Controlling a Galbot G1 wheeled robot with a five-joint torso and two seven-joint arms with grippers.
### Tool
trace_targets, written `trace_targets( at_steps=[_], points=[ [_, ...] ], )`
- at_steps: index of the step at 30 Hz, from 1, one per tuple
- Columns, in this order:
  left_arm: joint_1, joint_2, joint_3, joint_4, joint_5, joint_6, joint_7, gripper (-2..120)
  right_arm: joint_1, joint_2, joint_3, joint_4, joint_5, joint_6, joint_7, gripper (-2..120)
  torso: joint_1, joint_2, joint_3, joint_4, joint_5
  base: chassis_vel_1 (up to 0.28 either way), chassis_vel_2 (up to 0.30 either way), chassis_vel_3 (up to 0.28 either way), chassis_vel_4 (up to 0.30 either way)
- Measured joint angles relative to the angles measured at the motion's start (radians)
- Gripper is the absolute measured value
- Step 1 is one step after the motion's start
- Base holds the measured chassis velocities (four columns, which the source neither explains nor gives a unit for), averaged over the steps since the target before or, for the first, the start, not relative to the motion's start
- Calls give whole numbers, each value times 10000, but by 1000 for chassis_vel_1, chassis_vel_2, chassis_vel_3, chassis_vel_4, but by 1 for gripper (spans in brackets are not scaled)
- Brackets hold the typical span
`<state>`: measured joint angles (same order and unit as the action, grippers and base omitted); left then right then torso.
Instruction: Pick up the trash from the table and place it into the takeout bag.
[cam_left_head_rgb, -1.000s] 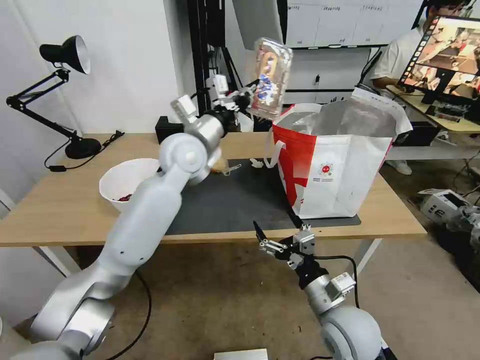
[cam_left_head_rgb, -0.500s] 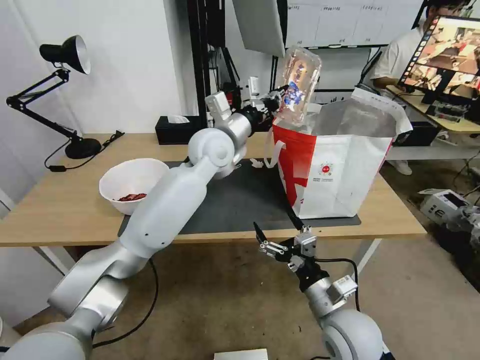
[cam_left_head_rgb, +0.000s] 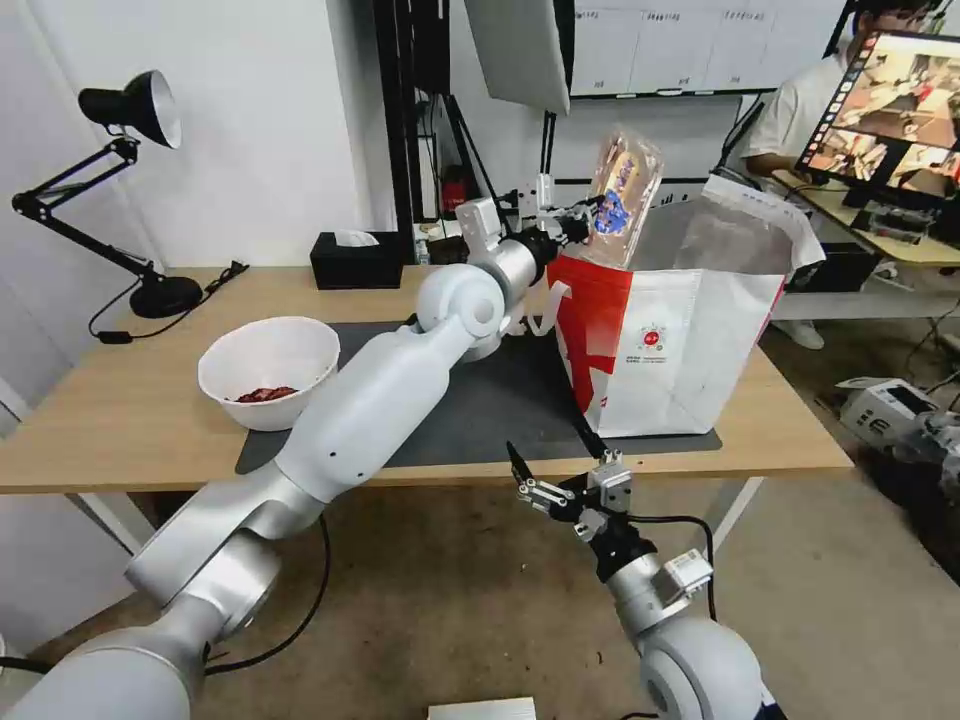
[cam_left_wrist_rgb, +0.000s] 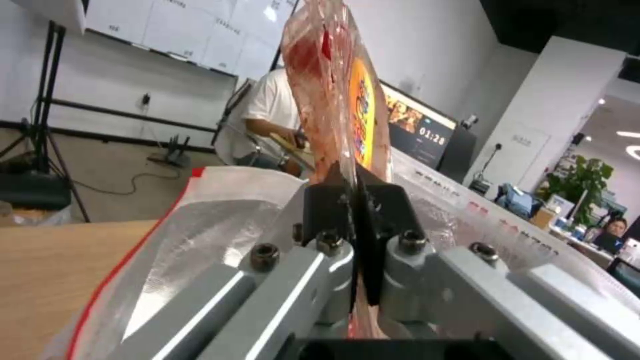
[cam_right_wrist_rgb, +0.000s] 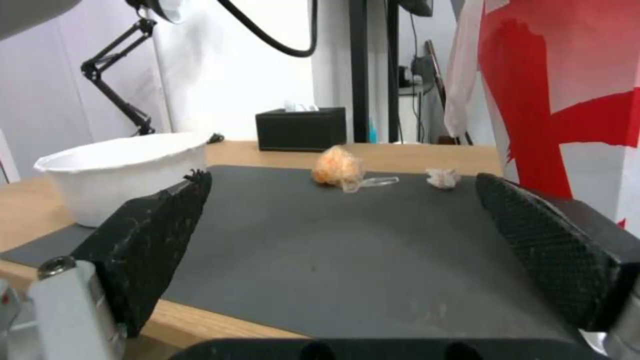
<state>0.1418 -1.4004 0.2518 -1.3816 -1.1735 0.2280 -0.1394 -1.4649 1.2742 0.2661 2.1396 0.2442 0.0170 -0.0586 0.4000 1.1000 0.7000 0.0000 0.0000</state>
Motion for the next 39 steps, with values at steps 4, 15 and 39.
trace_targets(
  at_steps=[4, 15, 39],
  points=[
    [-10, -47, 85, 112, 35, 0, 7, 0, 36, -2, 12, -16, 16, 5, 0, 100, 0, 0, 0, 1, 0, 0, 0, 0, 0],
    [56, -60, 211, 150, 74, 87, 139, 1, 231, -60, 59, -68, 102, 6, 15, 100, 0, 0, 0, 1, 0, 0, 0, 0, 0],
    [208, 359, -127, -428, 1740, -536, 689, 91, 366, -123, 248, -75, 289, -16, 26, 100, 0, 0, 0, 0, -1, 0, 0, 0, 0]
  ],
)
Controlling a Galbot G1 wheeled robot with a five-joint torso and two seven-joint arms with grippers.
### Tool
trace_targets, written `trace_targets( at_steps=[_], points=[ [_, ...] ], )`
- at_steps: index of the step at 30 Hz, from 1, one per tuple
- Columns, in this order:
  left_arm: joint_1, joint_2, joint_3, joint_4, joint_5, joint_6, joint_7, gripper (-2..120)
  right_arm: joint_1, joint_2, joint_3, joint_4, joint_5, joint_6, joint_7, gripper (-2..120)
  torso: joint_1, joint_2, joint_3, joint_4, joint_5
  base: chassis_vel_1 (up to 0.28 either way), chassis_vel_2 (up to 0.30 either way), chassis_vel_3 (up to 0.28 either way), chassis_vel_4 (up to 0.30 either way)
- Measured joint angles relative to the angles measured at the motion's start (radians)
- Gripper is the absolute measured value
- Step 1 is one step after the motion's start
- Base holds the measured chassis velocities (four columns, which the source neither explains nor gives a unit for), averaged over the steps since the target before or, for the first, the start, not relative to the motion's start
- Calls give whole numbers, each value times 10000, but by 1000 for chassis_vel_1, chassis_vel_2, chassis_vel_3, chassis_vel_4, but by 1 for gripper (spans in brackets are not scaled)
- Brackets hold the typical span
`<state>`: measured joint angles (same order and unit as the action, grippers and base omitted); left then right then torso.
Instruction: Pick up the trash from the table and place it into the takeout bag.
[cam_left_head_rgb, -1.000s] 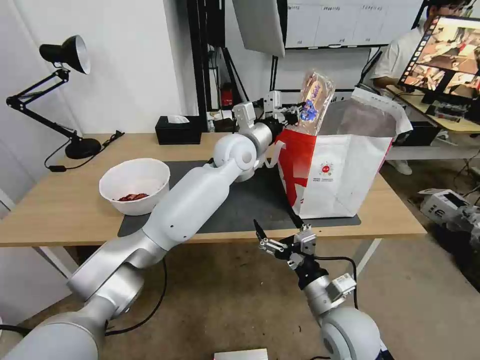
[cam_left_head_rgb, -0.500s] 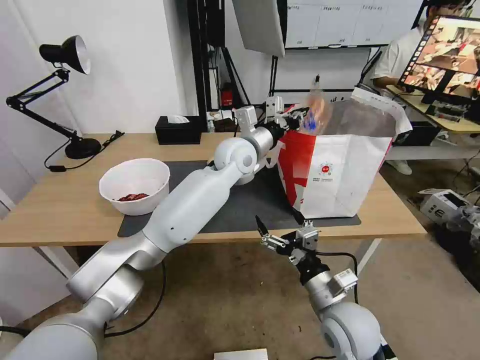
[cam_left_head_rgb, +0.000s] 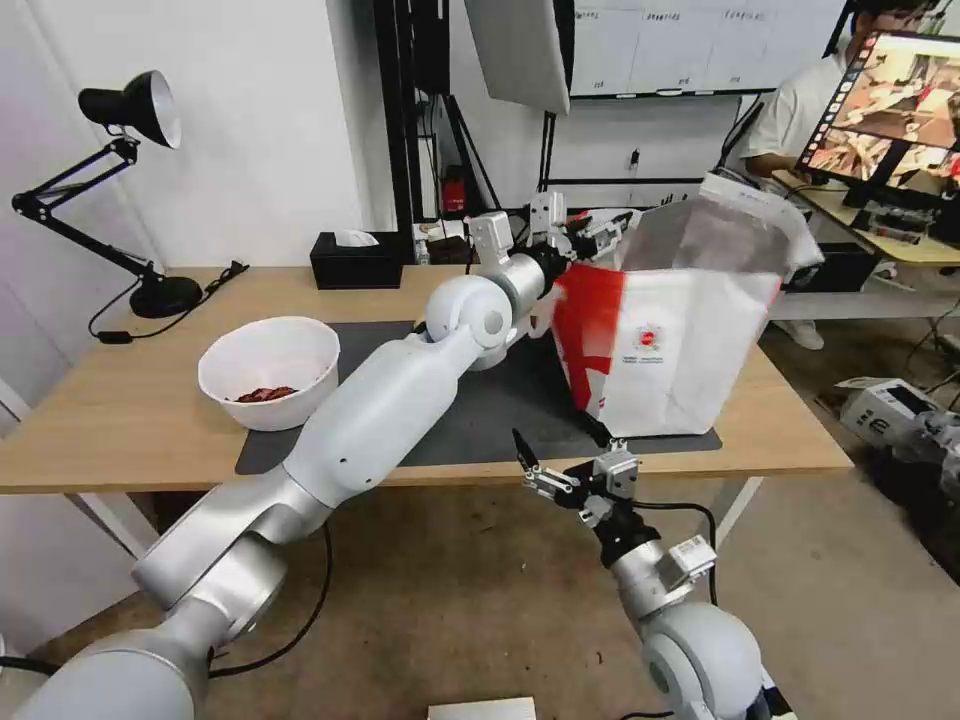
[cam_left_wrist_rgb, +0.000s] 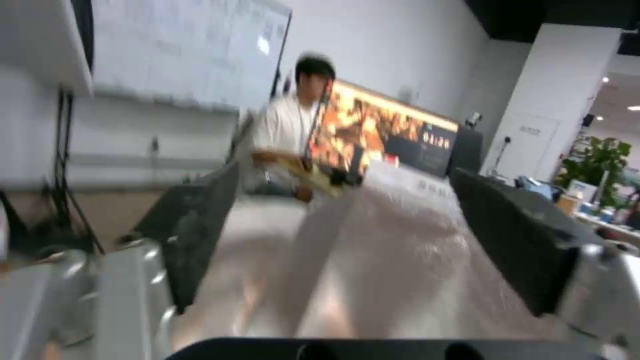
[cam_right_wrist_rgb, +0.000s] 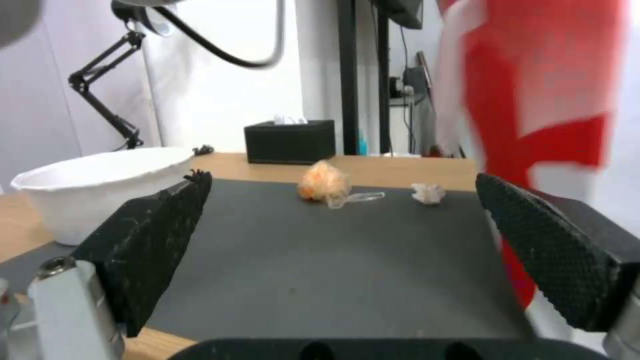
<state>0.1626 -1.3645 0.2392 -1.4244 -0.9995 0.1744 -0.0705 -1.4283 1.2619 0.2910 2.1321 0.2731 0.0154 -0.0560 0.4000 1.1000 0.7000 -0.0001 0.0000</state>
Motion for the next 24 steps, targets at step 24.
trace_targets(
  at_steps=[24],
  points=[
    [5824, 3503, -4610, -4955, 4371, -1917, 58, 100, 215, -196, 158, -203, 30, 143, -21, 100, -1, 0, -1, 5, -5, 0, 0, 0, 0]
  ],
)
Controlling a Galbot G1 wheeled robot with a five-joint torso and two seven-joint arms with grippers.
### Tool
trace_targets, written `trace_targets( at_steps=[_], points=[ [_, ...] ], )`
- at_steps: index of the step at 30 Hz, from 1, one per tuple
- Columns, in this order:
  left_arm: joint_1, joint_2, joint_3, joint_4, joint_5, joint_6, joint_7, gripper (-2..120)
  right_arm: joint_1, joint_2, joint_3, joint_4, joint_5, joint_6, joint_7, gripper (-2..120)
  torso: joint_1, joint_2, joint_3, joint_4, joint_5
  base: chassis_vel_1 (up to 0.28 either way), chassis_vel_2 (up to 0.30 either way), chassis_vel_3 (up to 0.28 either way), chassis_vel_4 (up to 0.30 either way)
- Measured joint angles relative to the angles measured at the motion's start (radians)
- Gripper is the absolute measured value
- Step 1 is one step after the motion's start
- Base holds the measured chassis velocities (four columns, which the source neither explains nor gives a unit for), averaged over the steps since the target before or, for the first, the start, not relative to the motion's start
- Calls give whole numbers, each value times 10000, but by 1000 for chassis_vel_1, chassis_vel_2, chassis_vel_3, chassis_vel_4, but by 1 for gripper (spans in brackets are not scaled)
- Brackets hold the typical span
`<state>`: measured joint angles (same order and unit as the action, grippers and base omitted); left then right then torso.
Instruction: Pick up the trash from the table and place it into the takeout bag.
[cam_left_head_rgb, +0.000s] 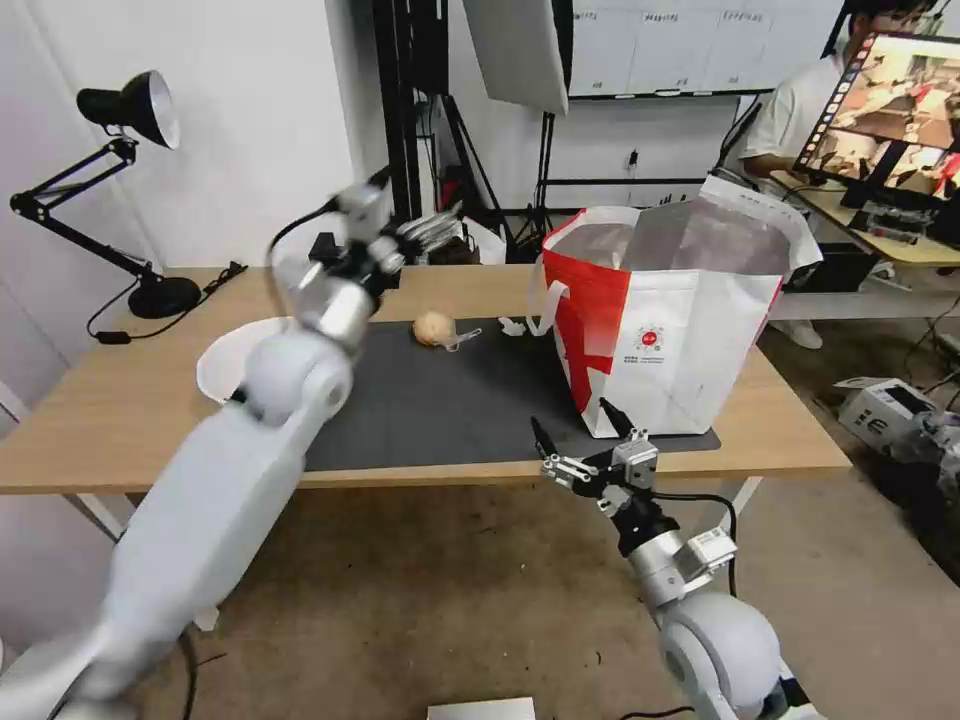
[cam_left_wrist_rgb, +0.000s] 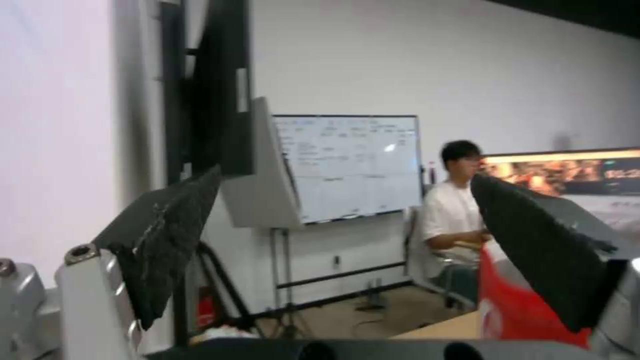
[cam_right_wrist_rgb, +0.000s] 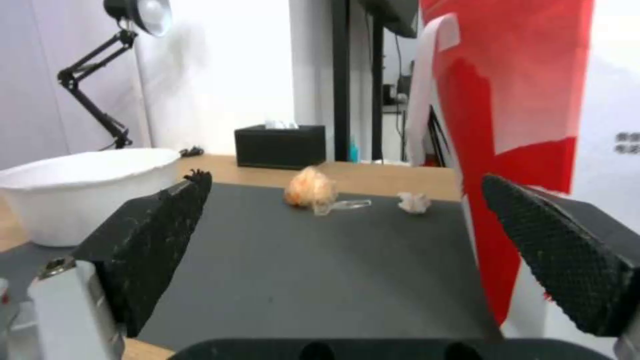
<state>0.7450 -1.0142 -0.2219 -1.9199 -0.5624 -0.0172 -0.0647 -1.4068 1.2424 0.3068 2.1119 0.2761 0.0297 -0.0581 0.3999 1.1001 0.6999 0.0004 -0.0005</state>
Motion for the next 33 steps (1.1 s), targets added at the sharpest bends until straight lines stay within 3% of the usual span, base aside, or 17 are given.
trace_targets(
  at_steps=[2, 12, 17, 21, 23, 33],
  points=[
    [1361, -30, -853, -415, 283, -275, 8, 100, 48, -66, -100, -154, 0, 95, -26, 100, 0, 0, 0, -2, 3, 0, 0, 0, 0],
    [3965, -1035, -2720, -1018, 1277, -1021, 264, 100, 28, -332, -231, -474, 209, 649, -275, 100, 0, 0, 0, -3, 4, 0, 0, 0, 0],
    [4241, -1177, -2879, -1050, 1483, -1208, 306, 100, 9, -374, -221, -500, 229, 734, -292, 100, -1, 0, 0, -3, 5, 0, 0, 0, 0],
    [5025, -1690, -3214, -1105, 2060, -1663, 418, 100, -44, -516, -198, -549, 395, 1013, -369, 100, 1, 0, 0, -6, 7, 0, 0, 0, 0],
    [5803, -2299, -3367, -1063, 2652, -2299, 583, 100, -52, -642, -285, -734, 486, 1477, -396, 100, 0, 1, 0, -4, 7, 0, 0, 0, 0],
    [6428, -3113, -3572, -1106, 3457, -2882, 610, 100, -66, -980, -857, -1046, 488, 2445, 312, 100, 0, -1, 0, -4, 6, 0, 0, 0, 0]
  ],
)
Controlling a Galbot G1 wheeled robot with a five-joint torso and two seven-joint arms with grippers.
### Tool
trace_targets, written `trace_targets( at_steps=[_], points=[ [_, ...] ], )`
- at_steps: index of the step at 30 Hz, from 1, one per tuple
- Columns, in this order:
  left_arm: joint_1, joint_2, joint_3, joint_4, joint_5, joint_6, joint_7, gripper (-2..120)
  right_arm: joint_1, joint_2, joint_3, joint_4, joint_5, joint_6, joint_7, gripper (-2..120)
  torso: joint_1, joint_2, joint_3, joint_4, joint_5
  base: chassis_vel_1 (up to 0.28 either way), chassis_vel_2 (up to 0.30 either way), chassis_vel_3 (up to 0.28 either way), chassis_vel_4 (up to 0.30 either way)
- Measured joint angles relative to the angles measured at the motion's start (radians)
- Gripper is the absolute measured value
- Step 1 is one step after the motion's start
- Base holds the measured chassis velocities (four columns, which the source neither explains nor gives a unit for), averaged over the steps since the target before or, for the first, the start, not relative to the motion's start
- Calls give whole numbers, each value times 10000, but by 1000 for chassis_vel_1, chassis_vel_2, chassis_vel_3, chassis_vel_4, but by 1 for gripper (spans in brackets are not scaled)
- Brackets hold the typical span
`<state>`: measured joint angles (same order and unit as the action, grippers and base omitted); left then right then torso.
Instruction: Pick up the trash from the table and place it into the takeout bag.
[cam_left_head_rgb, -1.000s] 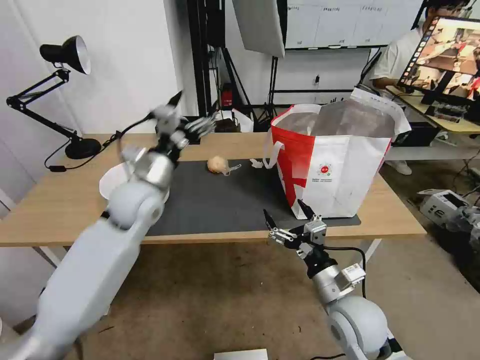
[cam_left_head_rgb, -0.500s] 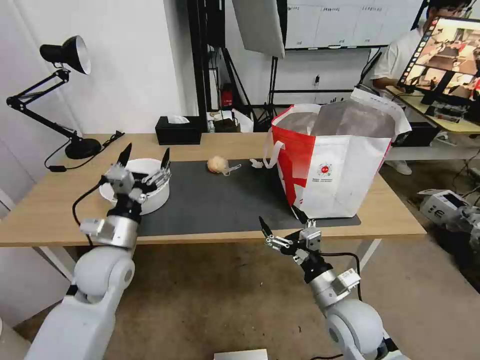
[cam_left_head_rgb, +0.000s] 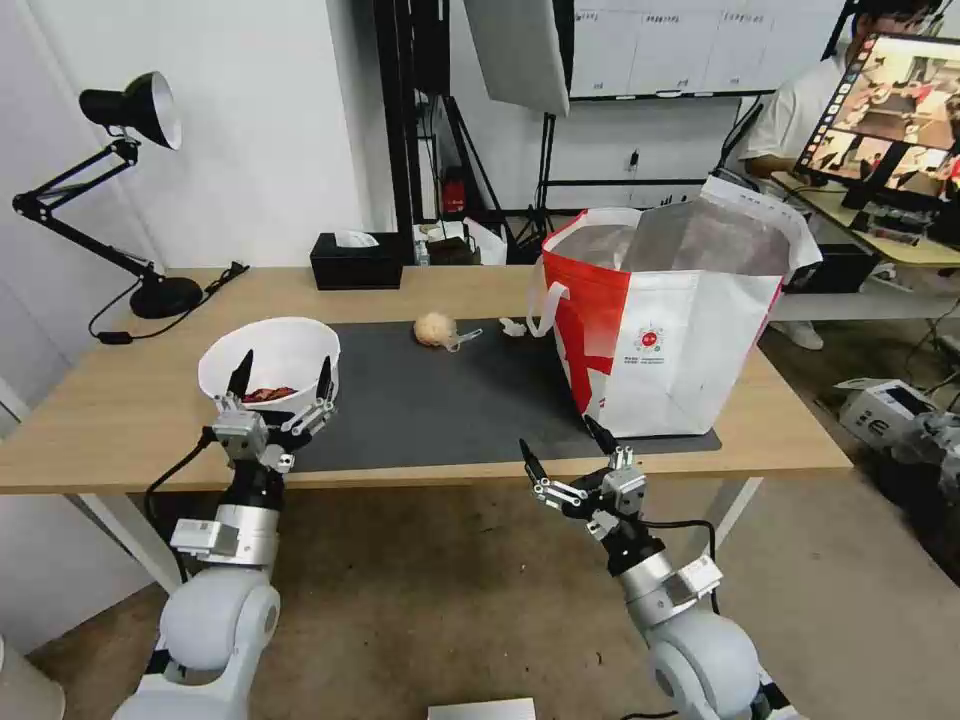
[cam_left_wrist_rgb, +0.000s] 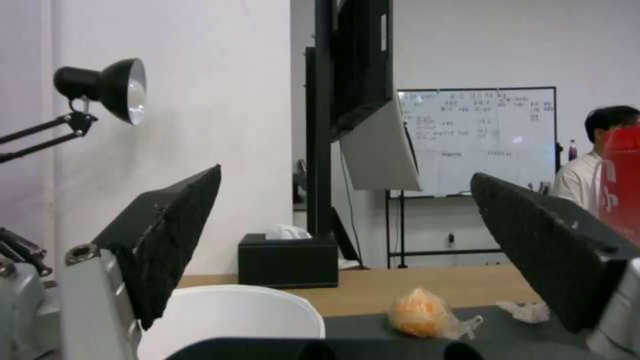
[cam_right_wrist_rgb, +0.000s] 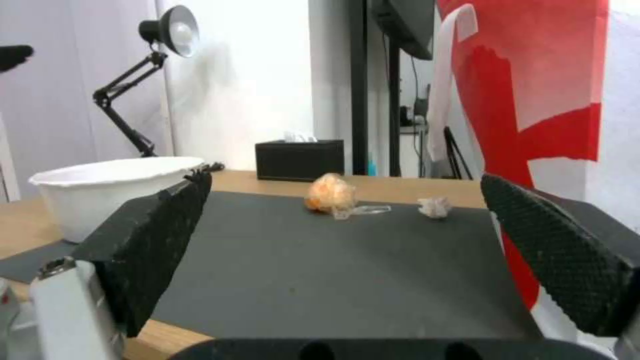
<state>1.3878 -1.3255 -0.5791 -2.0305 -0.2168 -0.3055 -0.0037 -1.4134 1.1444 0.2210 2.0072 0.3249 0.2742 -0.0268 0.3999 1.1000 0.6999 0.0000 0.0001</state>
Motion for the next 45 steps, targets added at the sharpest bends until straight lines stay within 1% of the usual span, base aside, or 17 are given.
trace_targets(
  at_steps=[2, 3, 6, 7, 9, 13, 18, 22, 28, 37, 42, 45],
  points=[
    [145, -284, -10, -38, 259, -199, -4, 100, -4, -194, -68, -111, 4, 234, 106, 100, 0, 0, 0, 0, 0, 0, 0, 0, 0],
    [145, -284, -10, -38, 259, -199, -4, 100, -4, -194, -68, -111, 4, 234, 106, 100, 0, 0, 0, 0, 0, 0, 0, 0, 0],
    [366, -784, 0, -46, 766, -618, -10, 100, -134, -436, -82, -263, 61, 586, 102, 100, 1, 0, 0, 0, 0, 0, 0, 0, 0],
    [366, -784, 0, -46, 766, -618, -10, 100, -134, -436, -82, -263, 61, 586, 102, 100, 1, 0, 0, 0, 0, 0, 0, 0, 0],
    [544, -1049, 72, -32, 1015, -852, -13, 100, -341, -547, -61, -291, 132, 697, -2, 100, 1, 0, 0, 0, -1, 0, 0, 0, 0],
    [750, -1253, 159, -115, 1152, -969, -21, 100, -464, -634, -43, -298, 179, 758, -54, 100, 0, 0, 0, -1, 0, 0, 0, 0, 0],
    [865, -1346, 205, -269, 1255, -987, -45, 100, -370, -652, -16, -299, 194, 769, -58, 100, 1, 0, 0, 0, 0, 0, 0, 0, 0],
    [996, -1455, 201, -288, 1464, -1191, -51, 100, -272, -601, -8, -306, 197, 773, -58, 100, 1, 0, 1, 0, -1, 0, 0, 0, 0],
    [1212, -1624, 48, -10, 1592, -1636, -59, 100, -226, -333, 38, -365, 96, 867, -55, 100, 1, 0, 1, 0, -2, 0, 0, 0, 0],
    [1268, -1630, -11, 19, 1584, -1688, -74, 100, -120, -225, -69, -372, -184, 880, -49, 100, 1, 0, 1, 1, -2, 0, 0, 0, 0],
    [1305, -1685, -161, -84, 1722, -1783, -86, 100, -421, -173, 188, -125, -800, 919, 587, 100, 1, 0, 1, 0, -2, 0, 0, 0, 0],
    [1330, -1700, -182, -86, 1853, -1848, -87, 100, -733, 27, 432, 83, -1152, 1075, 847, 100, 1, 0, 1, 1, -2, 0, 0, 0, 0]
  ],
)
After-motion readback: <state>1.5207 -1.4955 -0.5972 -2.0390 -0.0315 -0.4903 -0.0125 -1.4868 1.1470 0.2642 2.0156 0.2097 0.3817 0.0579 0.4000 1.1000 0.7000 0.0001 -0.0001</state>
